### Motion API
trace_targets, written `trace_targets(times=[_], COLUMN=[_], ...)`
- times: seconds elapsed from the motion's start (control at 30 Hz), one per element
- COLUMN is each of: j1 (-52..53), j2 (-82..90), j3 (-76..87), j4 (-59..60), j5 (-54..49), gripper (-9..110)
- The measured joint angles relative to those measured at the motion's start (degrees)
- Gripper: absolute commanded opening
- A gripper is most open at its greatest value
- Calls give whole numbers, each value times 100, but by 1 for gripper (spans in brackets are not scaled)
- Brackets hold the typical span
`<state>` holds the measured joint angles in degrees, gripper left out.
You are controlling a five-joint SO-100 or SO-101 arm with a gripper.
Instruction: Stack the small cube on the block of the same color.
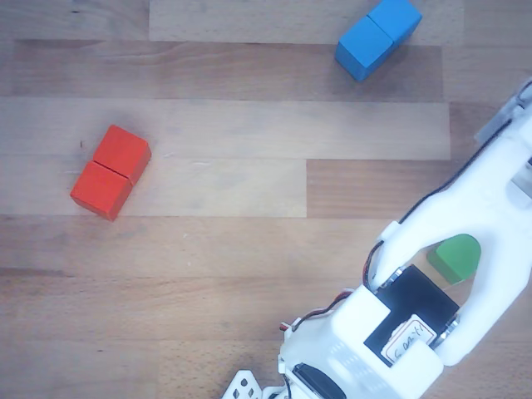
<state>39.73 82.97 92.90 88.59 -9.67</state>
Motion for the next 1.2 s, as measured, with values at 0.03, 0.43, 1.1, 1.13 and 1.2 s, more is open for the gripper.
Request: trace_targets(times=[0.03, 0.43, 1.1, 1.13, 1.2], j1=[-123, -2197, -4104, -4104, -4104], j2=[0, 0, 2883, 3138, 3665], j3=[0, 0, 3103, 3410, 4017], j4=[0, -70, -2707, -2909, -3261], j5=[0, 0, 1151, 1178, 1213], gripper=[28, 28, 28, 28, 28])
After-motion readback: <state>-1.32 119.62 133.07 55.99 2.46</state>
